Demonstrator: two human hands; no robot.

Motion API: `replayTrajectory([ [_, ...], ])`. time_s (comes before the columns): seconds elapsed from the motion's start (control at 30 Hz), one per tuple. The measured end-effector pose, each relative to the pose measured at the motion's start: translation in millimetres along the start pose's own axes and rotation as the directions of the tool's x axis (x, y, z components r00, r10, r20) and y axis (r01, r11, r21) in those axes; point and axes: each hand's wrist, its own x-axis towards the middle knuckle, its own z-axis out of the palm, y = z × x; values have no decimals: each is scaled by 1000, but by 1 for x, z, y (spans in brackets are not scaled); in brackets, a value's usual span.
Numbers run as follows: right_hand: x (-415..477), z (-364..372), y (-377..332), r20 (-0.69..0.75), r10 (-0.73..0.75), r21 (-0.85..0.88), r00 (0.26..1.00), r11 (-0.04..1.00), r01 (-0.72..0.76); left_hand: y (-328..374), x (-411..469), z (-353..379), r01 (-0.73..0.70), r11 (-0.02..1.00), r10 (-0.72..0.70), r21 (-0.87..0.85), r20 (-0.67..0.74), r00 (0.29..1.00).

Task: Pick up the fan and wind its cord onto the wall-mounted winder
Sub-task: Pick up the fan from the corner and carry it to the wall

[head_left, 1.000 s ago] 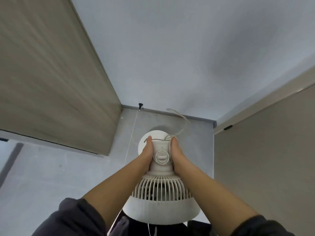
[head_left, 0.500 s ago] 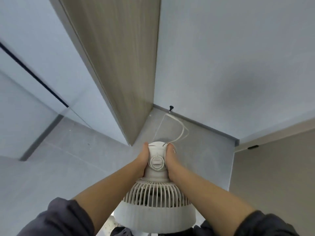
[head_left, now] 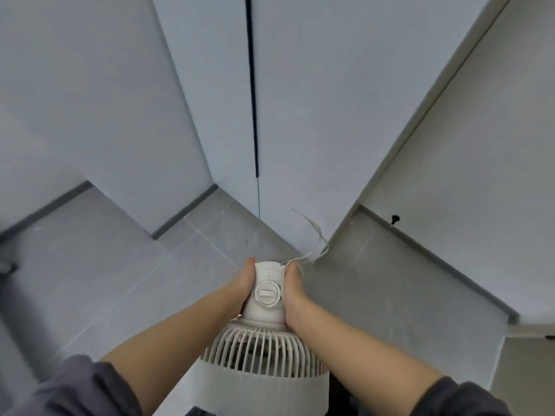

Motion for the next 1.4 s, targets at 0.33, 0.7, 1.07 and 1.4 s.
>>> replayTrajectory([
  [0.33,-3,196,-18,219,42,-242,975,970,13,39,13,-183,-40,973,-11,-229,-220,975],
  [0.7,-17,402,-25,341,132,-492,931,869,57,70,27,-369,-148,853,-38,-500,-342,939],
  [1.07,-29,613,4,266,157,-365,951,930,-51,106,64,-581,-16,918,-96,-396,-260,961],
  [1.4,-42,773,-8,244,134,-290,960,955,-60,163,87,-741,-64,937,-32,-343,-265,964],
])
